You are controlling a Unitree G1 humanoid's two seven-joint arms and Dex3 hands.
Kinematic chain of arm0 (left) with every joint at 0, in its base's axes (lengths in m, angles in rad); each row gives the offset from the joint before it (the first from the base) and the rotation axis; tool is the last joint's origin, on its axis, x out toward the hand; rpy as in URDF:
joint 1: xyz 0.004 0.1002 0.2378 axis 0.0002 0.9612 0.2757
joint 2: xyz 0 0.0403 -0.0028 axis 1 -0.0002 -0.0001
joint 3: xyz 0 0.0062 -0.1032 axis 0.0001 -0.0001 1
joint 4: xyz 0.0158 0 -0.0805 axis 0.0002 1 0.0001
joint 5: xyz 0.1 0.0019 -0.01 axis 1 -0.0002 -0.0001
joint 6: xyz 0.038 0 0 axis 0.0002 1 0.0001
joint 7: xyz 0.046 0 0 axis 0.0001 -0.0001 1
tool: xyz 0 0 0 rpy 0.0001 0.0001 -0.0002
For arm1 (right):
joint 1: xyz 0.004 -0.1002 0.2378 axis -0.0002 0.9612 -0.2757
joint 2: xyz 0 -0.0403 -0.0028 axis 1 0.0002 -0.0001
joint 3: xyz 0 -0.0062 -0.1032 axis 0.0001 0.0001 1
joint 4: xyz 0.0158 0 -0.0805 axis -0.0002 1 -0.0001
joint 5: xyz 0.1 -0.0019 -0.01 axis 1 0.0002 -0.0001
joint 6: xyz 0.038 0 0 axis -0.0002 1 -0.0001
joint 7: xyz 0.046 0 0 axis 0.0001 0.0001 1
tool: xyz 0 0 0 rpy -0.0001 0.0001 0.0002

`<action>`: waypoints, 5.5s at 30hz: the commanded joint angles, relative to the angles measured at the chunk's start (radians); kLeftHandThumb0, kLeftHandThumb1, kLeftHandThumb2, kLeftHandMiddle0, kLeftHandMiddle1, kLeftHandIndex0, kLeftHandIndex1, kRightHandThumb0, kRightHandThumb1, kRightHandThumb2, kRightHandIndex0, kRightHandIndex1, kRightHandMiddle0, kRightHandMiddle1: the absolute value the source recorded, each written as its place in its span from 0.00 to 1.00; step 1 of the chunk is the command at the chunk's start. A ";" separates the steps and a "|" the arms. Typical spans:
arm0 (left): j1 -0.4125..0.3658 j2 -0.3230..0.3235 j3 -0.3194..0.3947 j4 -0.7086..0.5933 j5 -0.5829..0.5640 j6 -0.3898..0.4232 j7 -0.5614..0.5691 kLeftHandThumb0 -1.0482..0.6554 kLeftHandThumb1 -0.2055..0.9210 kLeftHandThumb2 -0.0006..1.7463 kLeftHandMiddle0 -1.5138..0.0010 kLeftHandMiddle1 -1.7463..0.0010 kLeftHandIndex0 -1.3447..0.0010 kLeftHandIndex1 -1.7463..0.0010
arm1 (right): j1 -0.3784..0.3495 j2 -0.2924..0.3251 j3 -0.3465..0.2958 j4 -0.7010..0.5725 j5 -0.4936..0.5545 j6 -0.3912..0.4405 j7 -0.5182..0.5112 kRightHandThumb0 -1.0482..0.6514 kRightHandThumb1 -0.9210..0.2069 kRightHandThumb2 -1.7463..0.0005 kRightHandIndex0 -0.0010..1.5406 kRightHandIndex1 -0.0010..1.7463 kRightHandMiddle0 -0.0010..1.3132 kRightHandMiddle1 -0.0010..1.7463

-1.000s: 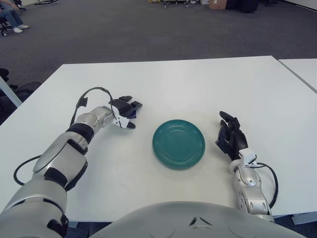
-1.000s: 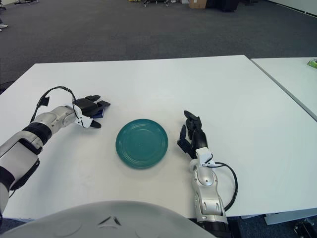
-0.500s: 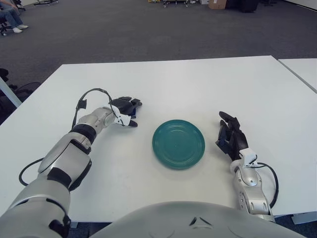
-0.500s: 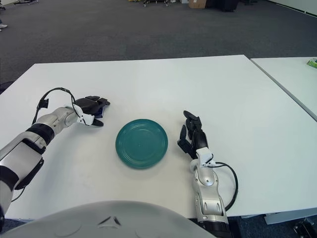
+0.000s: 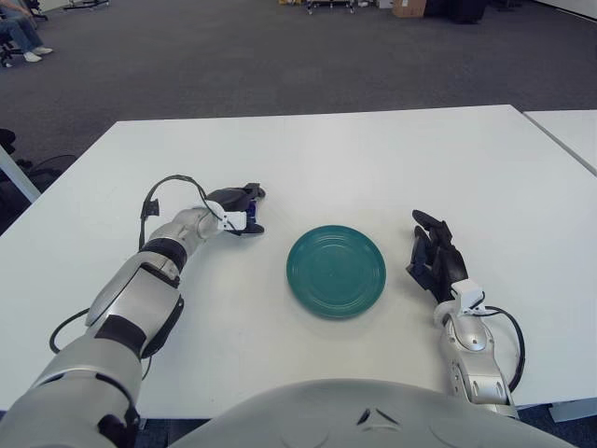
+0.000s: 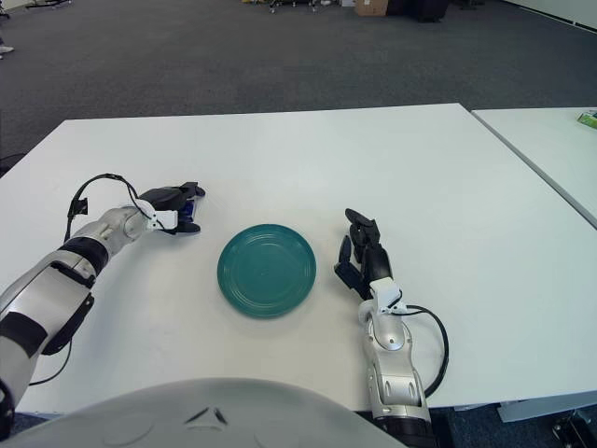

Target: Put the gum into the plate.

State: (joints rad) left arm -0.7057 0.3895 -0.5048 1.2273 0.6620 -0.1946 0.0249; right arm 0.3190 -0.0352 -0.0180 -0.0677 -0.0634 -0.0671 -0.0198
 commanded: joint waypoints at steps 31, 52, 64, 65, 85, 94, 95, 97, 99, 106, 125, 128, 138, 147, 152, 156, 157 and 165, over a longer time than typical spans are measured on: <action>0.094 -0.020 0.095 -0.002 -0.096 -0.002 0.207 0.36 0.53 0.69 0.28 0.00 0.60 0.00 | 0.013 -0.014 -0.058 0.154 0.014 -0.025 -0.009 0.16 0.00 0.41 0.28 0.03 0.01 0.49; 0.106 -0.013 0.116 -0.013 -0.111 -0.033 0.206 0.36 0.54 0.69 0.26 0.00 0.60 0.00 | -0.029 -0.018 -0.081 0.222 0.018 -0.059 -0.012 0.15 0.00 0.43 0.32 0.04 0.03 0.51; 0.119 0.018 0.127 -0.087 -0.120 -0.069 0.186 0.36 0.53 0.70 0.26 0.00 0.60 0.00 | -0.034 -0.019 -0.079 0.226 0.014 -0.059 -0.015 0.14 0.00 0.43 0.34 0.04 0.04 0.51; 0.121 0.022 0.132 -0.117 -0.124 -0.063 0.174 0.36 0.53 0.70 0.26 0.00 0.60 0.00 | -0.035 -0.019 -0.079 0.227 0.014 -0.059 -0.015 0.14 0.00 0.43 0.34 0.04 0.04 0.51; 0.225 0.083 0.221 -0.579 -0.165 -0.008 0.009 0.36 0.52 0.71 0.23 0.00 0.59 0.00 | -0.036 -0.014 -0.070 0.225 0.017 -0.043 -0.013 0.13 0.00 0.44 0.36 0.05 0.04 0.50; 0.242 0.067 0.233 -0.705 -0.160 0.020 -0.031 0.35 0.52 0.71 0.21 0.00 0.59 0.00 | -0.038 -0.010 -0.061 0.230 0.013 -0.043 -0.013 0.12 0.00 0.43 0.35 0.05 0.04 0.50; 0.244 0.067 0.232 -0.719 -0.159 0.016 -0.032 0.36 0.52 0.70 0.20 0.00 0.59 0.00 | -0.039 -0.010 -0.060 0.230 0.012 -0.044 -0.013 0.12 0.00 0.43 0.35 0.05 0.04 0.50; 0.249 0.071 0.232 -0.732 -0.161 -0.005 -0.036 0.36 0.53 0.70 0.20 0.00 0.60 0.00 | -0.039 -0.010 -0.058 0.230 0.011 -0.046 -0.013 0.12 0.00 0.43 0.35 0.04 0.03 0.50; 0.253 0.073 0.233 -0.739 -0.165 -0.017 -0.043 0.36 0.53 0.69 0.20 0.00 0.60 0.00 | -0.038 -0.010 -0.056 0.230 0.010 -0.048 -0.013 0.12 0.00 0.43 0.35 0.04 0.03 0.50; 0.313 0.052 0.218 -0.870 -0.177 -0.028 -0.091 0.36 0.55 0.68 0.22 0.00 0.61 0.00 | -0.035 -0.010 -0.052 0.228 0.011 -0.047 -0.014 0.13 0.00 0.44 0.34 0.04 0.03 0.50; 0.439 -0.044 0.094 -1.289 -0.055 0.036 -0.204 0.36 0.55 0.68 0.27 0.00 0.61 0.00 | -0.025 0.008 -0.038 0.230 0.010 -0.054 -0.030 0.13 0.00 0.43 0.34 0.04 0.02 0.50; 0.452 -0.054 0.074 -1.319 -0.033 0.010 -0.194 0.35 0.52 0.70 0.27 0.00 0.59 0.00 | -0.023 0.011 -0.034 0.229 0.008 -0.052 -0.034 0.13 0.00 0.43 0.34 0.04 0.02 0.50; 0.516 -0.093 0.009 -1.463 -0.027 -0.054 -0.219 0.34 0.45 0.76 0.25 0.00 0.54 0.00 | -0.020 0.015 -0.021 0.218 0.009 -0.044 -0.036 0.12 0.00 0.42 0.33 0.03 0.00 0.47; 0.548 -0.072 -0.030 -1.559 -0.040 -0.071 -0.333 0.33 0.40 0.80 0.24 0.00 0.51 0.00 | -0.013 0.016 -0.011 0.191 0.021 -0.006 -0.028 0.17 0.00 0.42 0.27 0.01 0.00 0.41; 0.531 -0.085 -0.056 -1.597 -0.016 -0.037 -0.412 0.32 0.37 0.82 0.25 0.00 0.49 0.00 | -0.016 0.030 -0.015 0.194 0.049 0.008 -0.022 0.18 0.00 0.42 0.25 0.00 0.00 0.41; 0.516 -0.094 -0.075 -1.578 0.000 -0.046 -0.430 0.31 0.36 0.83 0.26 0.00 0.48 0.00 | -0.029 0.044 -0.028 0.219 0.091 0.002 -0.009 0.18 0.00 0.44 0.25 0.00 0.00 0.43; 0.513 -0.095 -0.078 -1.573 0.002 -0.047 -0.435 0.31 0.36 0.83 0.26 0.00 0.48 0.00 | -0.032 0.045 -0.031 0.226 0.099 0.000 -0.006 0.18 0.00 0.44 0.25 0.01 0.00 0.44; 0.505 -0.104 -0.084 -1.555 0.022 -0.016 -0.476 0.32 0.37 0.83 0.29 0.00 0.48 0.00 | -0.043 0.047 -0.037 0.259 0.103 -0.022 -0.007 0.18 0.00 0.46 0.27 0.01 0.00 0.48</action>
State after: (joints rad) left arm -0.1819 0.2820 -0.5919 -0.3418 0.6628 -0.2269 -0.4400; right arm 0.2212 -0.0084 -0.0572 0.0859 0.0268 -0.1699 -0.0316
